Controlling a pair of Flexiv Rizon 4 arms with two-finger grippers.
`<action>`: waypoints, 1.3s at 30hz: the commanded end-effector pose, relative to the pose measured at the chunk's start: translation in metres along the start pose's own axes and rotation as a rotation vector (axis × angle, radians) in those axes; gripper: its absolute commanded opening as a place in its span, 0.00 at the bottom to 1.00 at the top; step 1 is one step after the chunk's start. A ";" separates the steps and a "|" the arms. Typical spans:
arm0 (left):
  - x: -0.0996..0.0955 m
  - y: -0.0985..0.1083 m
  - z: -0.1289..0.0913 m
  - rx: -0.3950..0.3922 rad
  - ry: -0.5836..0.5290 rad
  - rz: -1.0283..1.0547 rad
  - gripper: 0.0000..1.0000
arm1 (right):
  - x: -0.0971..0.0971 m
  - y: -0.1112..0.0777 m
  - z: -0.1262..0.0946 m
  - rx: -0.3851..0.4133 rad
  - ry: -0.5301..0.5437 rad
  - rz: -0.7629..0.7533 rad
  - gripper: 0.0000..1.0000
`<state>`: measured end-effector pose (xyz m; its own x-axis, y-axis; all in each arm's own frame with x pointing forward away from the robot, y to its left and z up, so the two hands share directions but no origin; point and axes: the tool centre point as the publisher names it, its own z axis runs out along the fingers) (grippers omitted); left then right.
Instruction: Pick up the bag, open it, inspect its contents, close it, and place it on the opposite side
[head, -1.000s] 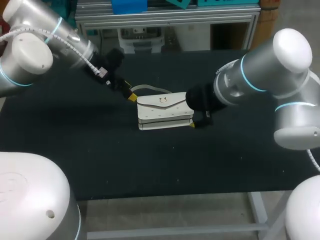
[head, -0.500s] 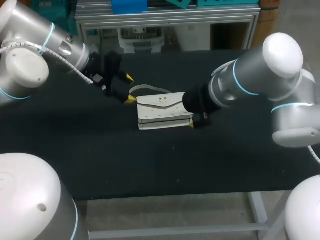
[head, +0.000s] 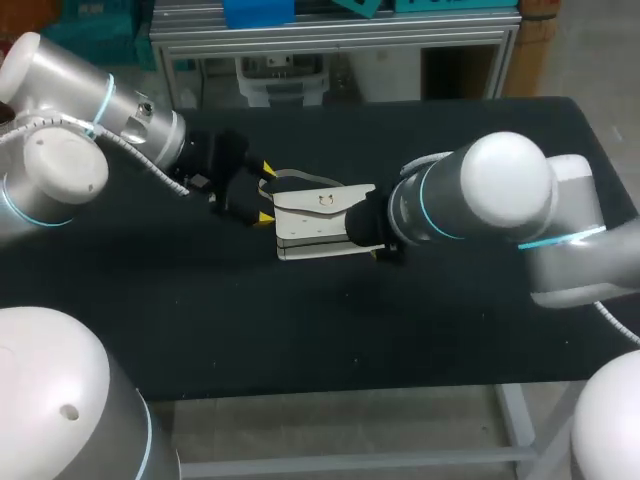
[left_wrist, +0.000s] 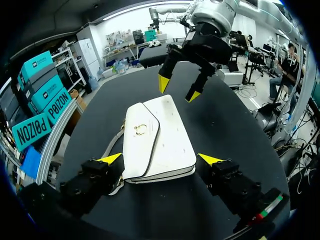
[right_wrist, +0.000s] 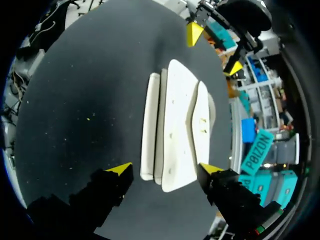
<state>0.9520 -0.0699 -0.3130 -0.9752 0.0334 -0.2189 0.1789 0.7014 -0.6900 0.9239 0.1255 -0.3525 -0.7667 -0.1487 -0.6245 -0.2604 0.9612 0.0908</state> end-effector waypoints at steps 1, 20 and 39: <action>-0.003 0.002 0.004 -0.001 0.026 0.007 1.00 | -0.001 0.004 0.008 0.026 -0.041 -0.008 0.67; -0.003 0.009 0.014 -0.013 0.088 0.026 1.00 | -0.010 -0.003 0.030 0.070 -0.082 -0.031 0.44; 0.005 0.003 0.022 0.031 0.096 0.208 1.00 | 0.004 0.005 0.037 0.094 -0.087 -0.005 0.00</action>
<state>0.9532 -0.0821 -0.3286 -0.9318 0.2374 -0.2745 0.3621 0.6603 -0.6580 0.9487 0.1354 -0.3804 -0.7196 -0.1416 -0.6798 -0.2143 0.9765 0.0235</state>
